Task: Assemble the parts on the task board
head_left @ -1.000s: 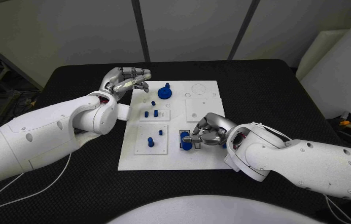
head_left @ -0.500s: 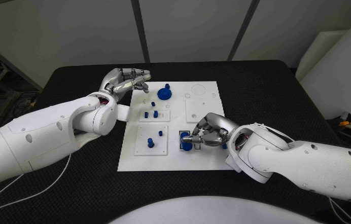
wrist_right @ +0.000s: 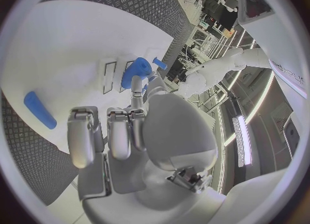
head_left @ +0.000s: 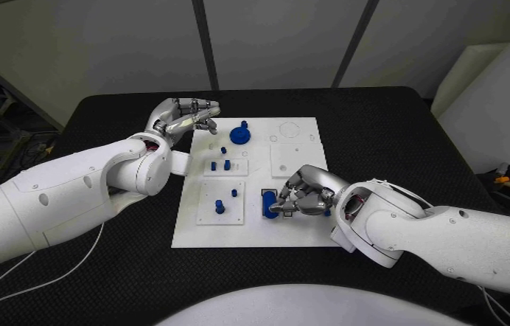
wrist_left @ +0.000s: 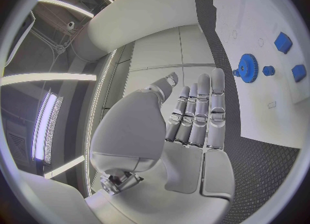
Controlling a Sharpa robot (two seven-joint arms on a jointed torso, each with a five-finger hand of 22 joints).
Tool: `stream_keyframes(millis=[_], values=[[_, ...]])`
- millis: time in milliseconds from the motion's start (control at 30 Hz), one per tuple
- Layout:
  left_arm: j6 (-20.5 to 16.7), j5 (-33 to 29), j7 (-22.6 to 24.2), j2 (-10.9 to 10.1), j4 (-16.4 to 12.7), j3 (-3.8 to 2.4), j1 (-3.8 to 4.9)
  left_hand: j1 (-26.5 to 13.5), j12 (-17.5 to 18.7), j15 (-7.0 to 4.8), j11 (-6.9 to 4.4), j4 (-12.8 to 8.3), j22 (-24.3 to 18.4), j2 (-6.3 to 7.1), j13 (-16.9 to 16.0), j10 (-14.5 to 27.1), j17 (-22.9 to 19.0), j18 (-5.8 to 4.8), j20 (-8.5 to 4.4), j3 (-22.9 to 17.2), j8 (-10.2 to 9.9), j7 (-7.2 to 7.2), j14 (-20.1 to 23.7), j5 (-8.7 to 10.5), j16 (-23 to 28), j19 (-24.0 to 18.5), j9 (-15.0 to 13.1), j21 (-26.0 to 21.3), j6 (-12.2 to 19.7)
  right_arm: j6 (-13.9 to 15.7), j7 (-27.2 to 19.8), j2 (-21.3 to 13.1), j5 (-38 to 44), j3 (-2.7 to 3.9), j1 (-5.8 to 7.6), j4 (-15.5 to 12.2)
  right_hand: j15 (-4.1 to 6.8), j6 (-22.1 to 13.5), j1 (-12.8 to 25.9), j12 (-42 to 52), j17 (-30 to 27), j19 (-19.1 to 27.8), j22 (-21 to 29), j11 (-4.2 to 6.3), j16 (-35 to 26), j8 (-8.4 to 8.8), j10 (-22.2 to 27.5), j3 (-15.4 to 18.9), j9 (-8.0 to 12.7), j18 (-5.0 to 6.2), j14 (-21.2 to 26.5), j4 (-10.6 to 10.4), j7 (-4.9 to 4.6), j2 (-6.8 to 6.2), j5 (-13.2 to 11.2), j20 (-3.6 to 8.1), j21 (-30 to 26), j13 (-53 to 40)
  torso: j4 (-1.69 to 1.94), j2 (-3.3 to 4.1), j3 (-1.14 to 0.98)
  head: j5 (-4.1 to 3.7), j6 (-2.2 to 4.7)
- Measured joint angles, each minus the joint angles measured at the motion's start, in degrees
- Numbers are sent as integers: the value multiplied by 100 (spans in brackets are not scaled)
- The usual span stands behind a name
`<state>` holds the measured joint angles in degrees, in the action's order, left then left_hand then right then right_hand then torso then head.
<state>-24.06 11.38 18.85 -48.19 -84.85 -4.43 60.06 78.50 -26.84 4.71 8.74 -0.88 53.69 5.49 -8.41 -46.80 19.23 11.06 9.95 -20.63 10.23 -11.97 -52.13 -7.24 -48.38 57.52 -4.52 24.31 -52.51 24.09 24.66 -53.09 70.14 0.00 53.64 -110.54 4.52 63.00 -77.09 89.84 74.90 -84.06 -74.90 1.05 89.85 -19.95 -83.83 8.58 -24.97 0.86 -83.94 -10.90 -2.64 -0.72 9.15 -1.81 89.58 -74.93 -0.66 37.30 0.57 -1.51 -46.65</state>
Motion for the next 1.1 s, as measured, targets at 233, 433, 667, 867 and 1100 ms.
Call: stream_keyframes(millis=[233, 433, 667, 867, 1100], values=[[0, 0, 0, -3, -1, 0, 0, 0, 0, 0, 0, 0, 0, 0, 0, 0, 0, 0, 0, 0, 0, 0, 0, 0, 0, 0, 0, 0, 0, -25, -51, -15, -36, -1, 0, 49, 0, 0, -81, 0, 0, 0, 0, 20, 0, 0, -20, -46, -17, 1, 0, 46, 0, 81, 0, 0, 0, -1, -2, -4, 1, 3, 4], [0, 0, 0, -3, -4, 0, 0, 0, 0, 0, 0, 0, 1, 0, 0, 0, 0, 0, 0, 0, 0, 0, 0, 0, 0, 0, 0, 0, 0, -25, -51, 78, -46, 0, 0, 160, 13, -18, -141, 0, 0, 0, 0, 20, 0, 0, -20, -63, -24, 0, -13, 63, 18, 141, 67, 0, 0, -1, -3, -3, 1, 7, 9], [0, 0, 0, -6, -6, 0, 0, 0, 0, 0, 0, 0, 1, 0, 0, 0, 0, 0, 0, 0, 0, 0, 0, 0, 0, 0, 0, 0, 0, -24, 2, 252, 23, -1, -1, 301, 41, -19, -309, 4, 0, -1, 0, 61, 0, -25, -20, -181, -52, 0, 0, 208, 18, 222, 57, 40, 0, -18, 2, -1, 1, 16, 3], [0, -1, -1, -6, -8, 0, -1, 0, 0, 0, 0, 0, 1, 0, 0, 0, 1, 0, 0, 0, 0, 0, 0, 0, 0, 0, 0, 0, 0, -20, 112, 338, 251, -2, -1, 373, 41, 3, -390, 26, 0, 0, 0, 70, 0, -44, -30, -240, -59, 0, 0, 271, 39, 263, -40, 40, 0, -18, 3, -1, 1, 23, -5], [0, -1, -1, -7, -8, 0, -1, 0, 0, 0, 0, 0, 1, 0, 0, 0, 1, 0, 0, 0, 0, 0, 0, 0, 0, 0, 0, 0, 0, -10, 211, 356, 488, -2, -1, 387, 61, 2, -458, 46, 0, 0, 0, 70, 0, -47, -30, -260, -64, 0, -22, 322, 39, 248, -40, 40, 0, -15, -1, -1, -1, 29, -15]])
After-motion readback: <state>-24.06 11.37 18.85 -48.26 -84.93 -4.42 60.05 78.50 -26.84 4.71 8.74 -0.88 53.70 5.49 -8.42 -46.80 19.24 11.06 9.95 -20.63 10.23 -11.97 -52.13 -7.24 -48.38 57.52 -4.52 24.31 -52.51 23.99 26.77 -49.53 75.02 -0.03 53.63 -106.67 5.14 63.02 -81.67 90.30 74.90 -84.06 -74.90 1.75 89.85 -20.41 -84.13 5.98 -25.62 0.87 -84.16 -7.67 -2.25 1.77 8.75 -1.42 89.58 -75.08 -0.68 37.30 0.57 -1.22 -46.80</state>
